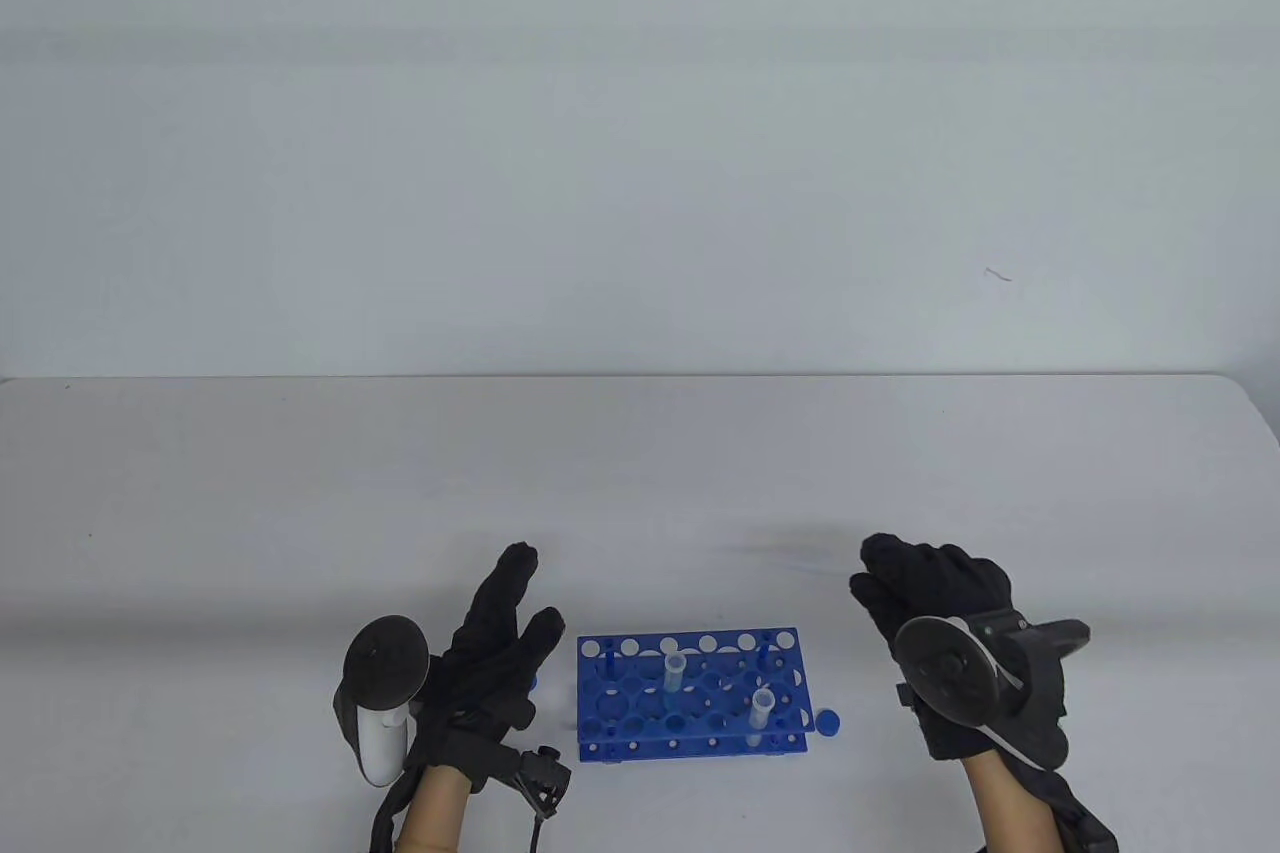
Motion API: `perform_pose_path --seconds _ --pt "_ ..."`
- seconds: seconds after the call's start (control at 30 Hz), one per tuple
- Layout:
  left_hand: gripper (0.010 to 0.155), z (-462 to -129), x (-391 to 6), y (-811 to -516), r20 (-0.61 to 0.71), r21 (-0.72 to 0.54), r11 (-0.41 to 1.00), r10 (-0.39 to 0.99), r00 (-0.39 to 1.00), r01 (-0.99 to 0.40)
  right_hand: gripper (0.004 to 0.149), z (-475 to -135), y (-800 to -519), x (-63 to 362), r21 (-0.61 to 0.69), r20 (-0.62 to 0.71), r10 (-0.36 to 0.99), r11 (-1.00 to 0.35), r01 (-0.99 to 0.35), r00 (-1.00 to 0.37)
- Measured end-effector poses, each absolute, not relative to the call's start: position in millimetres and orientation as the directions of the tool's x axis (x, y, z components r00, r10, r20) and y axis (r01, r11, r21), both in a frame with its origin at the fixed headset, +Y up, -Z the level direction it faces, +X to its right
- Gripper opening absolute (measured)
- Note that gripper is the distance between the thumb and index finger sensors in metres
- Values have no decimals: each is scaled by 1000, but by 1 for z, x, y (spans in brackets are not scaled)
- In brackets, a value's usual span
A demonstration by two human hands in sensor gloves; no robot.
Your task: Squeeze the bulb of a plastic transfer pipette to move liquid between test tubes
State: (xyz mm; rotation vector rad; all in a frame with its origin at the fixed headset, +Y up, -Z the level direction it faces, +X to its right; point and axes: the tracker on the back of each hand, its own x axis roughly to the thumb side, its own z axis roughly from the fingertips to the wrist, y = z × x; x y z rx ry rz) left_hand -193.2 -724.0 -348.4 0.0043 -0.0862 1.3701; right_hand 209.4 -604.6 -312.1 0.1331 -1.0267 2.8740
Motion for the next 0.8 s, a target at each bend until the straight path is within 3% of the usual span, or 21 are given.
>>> perform_pose_path --seconds 0.23,0.37,0.63,0.8 --pt "88 -348 -193 -726 62 -42 218 975 216 -975 42 -339 -666 248 -482 -55 122 -872 -81 -991" --pt "88 -348 -192 -726 60 -44 226 973 223 -973 43 -348 -690 257 -401 -110 96 -915 -44 -989" --pt "88 -348 -191 -728 56 -50 239 970 236 -970 45 -359 -712 260 -263 -132 32 -965 4 -991" --pt "88 -347 -190 -727 56 -50 240 970 238 -969 44 -366 -727 248 -106 -118 -101 -988 113 -988"
